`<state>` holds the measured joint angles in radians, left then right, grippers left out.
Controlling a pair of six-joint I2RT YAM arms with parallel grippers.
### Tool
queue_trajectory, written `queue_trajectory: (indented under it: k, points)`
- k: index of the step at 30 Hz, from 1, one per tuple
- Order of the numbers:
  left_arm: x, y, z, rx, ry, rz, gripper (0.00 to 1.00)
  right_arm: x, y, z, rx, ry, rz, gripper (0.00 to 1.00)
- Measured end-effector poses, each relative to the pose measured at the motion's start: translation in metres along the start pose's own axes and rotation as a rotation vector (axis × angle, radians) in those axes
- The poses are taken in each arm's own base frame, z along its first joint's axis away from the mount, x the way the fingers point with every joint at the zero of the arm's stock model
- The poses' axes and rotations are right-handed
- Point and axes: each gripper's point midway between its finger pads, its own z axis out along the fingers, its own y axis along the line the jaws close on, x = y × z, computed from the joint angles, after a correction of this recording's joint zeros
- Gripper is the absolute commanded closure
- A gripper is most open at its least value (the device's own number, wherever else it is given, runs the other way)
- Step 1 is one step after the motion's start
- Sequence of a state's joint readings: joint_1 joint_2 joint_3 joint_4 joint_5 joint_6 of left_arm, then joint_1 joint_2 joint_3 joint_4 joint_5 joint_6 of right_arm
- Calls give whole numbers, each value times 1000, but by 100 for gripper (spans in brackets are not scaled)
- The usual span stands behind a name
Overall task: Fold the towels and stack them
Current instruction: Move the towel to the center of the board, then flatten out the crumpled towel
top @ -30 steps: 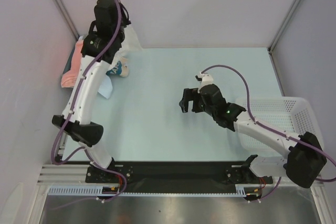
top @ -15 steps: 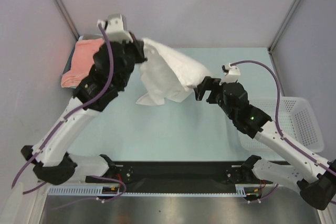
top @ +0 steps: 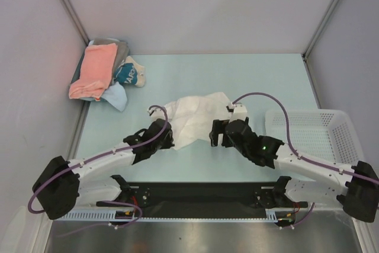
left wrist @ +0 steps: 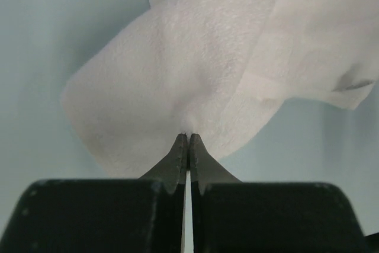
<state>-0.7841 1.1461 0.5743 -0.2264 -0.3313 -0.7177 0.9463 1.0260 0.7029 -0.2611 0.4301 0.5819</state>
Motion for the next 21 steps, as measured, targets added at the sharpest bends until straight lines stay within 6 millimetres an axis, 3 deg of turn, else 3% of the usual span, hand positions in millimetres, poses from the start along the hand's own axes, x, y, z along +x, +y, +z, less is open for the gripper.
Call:
queue_trajectory:
  k: [4, 7, 11, 14, 21]
  points:
    - [14, 2, -2, 41, 8, -53, 100, 38, -5, 6, 45, 79, -51, 10]
    - [8, -3, -8, 82, -28, -95, 97, 50, -13, 16, 109, 100, -71, 15]
    - [4, -5, -9, 89, -47, -115, 96, 68, -25, 32, 193, 141, -96, 29]
    - [3, -4, -9, 84, -53, -121, 95, 82, -33, 44, 242, 172, -106, 32]
    - [1, -2, -8, 70, -66, -123, 94, 86, -36, 67, 278, 174, -80, 31]
